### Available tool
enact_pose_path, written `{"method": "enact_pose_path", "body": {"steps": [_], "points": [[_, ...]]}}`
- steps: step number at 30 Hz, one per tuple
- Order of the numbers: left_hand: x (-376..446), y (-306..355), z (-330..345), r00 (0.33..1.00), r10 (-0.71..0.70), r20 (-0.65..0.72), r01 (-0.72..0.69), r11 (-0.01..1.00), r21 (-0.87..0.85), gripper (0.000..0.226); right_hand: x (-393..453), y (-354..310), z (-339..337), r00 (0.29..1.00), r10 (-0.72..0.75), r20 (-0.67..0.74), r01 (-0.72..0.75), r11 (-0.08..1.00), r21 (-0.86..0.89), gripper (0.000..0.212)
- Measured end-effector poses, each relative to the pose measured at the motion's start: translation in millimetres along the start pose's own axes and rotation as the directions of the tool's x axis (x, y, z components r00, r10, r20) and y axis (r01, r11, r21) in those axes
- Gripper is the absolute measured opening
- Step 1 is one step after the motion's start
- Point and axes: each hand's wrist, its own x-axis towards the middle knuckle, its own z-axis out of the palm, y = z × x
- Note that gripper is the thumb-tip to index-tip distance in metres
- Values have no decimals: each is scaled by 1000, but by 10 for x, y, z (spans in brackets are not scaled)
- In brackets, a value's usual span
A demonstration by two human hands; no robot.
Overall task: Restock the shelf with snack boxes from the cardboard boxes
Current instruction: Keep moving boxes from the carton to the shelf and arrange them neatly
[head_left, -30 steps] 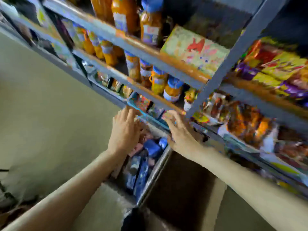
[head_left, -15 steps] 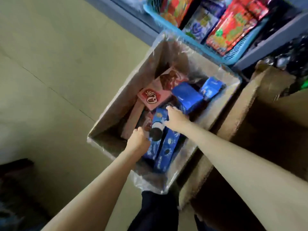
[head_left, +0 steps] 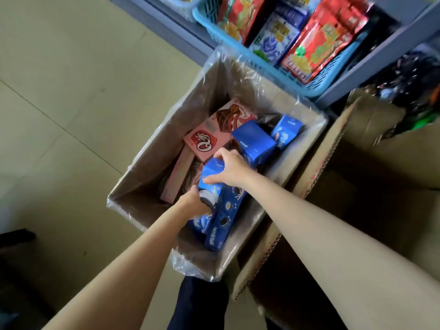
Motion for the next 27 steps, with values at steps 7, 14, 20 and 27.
{"method": "enact_pose_path", "body": {"steps": [7, 14, 20, 27], "points": [[-1621, 1200, -775, 939, 330, 94, -277, 892, -357, 56, -1486, -746, -1933, 995, -91, 35, 92, 995, -27, 72], [-3793, 2826, -1599, 720, 637, 276, -512, 756, -408, 50, -3693, -1759, -4117, 984, -177, -20, 178, 983, 35, 59], [-5595, 3860, -2252, 530, 817, 227, -752, 576, -320, 64, -5432, -2441, -5000, 841, -359, -404, 510, 775, 374, 7], [-7310, 4532, -2600, 346, 907, 242, -928, 368, -51, 79, -7035, -2895, -5262, 564, -382, -733, 724, 655, 215, 9]]}}
